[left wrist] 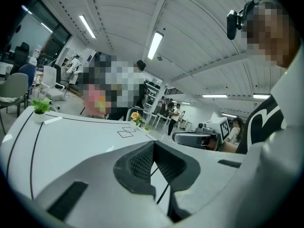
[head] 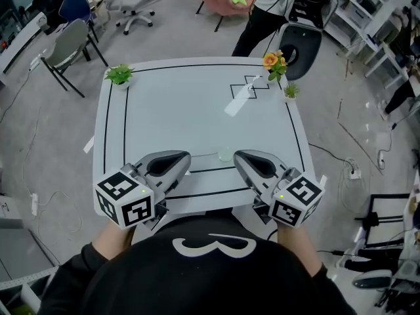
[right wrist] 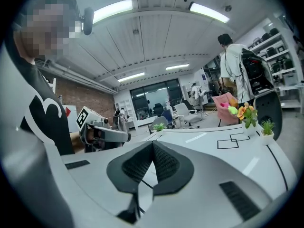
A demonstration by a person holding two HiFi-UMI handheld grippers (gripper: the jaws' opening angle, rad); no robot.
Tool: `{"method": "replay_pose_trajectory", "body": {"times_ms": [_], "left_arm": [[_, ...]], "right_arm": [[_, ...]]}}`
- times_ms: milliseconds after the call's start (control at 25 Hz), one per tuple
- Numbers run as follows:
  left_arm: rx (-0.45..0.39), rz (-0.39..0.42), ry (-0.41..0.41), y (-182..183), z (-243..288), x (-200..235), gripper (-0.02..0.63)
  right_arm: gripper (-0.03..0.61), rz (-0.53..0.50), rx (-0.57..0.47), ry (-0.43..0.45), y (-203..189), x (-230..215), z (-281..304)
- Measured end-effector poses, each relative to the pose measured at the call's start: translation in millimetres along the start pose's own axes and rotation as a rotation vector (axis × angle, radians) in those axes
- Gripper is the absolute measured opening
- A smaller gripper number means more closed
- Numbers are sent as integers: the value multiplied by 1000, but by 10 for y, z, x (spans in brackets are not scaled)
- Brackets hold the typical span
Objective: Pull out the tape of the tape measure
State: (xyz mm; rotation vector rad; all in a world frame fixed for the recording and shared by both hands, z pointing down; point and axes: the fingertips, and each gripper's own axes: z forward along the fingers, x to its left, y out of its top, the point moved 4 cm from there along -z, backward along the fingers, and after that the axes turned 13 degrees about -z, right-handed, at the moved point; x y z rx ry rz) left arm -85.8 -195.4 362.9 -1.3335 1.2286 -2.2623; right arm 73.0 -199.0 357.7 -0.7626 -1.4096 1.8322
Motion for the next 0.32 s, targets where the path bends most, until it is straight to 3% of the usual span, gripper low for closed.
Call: {"method": "replay_pose_trajectory", "body": {"times_ms": [320], "left_arm": [[7,14,9,1,77,41,8]], "right_arm": [[3,-4,8,7,-64,-67,32]]}}
